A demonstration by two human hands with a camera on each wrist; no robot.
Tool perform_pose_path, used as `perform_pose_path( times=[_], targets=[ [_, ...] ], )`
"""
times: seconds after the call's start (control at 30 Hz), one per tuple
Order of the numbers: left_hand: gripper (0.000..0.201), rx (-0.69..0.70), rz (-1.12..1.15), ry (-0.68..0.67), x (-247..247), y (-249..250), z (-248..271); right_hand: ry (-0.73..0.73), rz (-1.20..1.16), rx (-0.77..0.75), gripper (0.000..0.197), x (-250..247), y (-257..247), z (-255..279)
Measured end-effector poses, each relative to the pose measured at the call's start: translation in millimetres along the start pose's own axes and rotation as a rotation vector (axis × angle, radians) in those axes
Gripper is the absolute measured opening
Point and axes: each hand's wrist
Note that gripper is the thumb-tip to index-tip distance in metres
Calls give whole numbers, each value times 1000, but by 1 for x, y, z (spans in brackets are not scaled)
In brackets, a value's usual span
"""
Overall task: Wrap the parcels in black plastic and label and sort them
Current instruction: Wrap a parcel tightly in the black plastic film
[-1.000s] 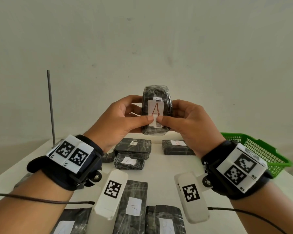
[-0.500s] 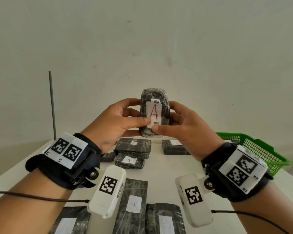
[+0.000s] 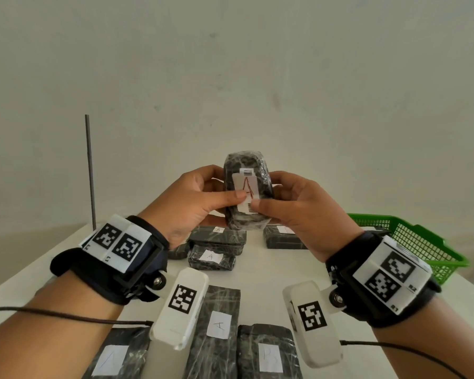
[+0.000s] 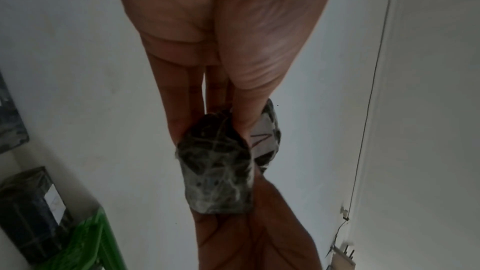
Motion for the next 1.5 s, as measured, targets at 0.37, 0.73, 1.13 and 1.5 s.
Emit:
perform_pose_path(
  times=[0.37, 0.73, 1.13, 1.5],
  targets=[
    [44, -49, -2, 25, 4, 1, -1, 6, 3, 77, 36, 2, -5, 0],
    [54, -70, -3, 23, 5, 5, 1, 109, -55, 46, 46, 13, -12, -2],
    [76, 84, -277, -161, -9, 9, 5, 43, -174, 232, 43, 7, -11, 2],
    [76, 39, -94, 13, -4, 1, 6, 78, 183, -271, 25, 6, -8, 23]
  ],
)
Point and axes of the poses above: each hand's wrist, its own z-axis away from the middle knuckle, its own x-axis out of the palm, y = z × x, and after that the axes turned 3 degrees about -y, right-handed
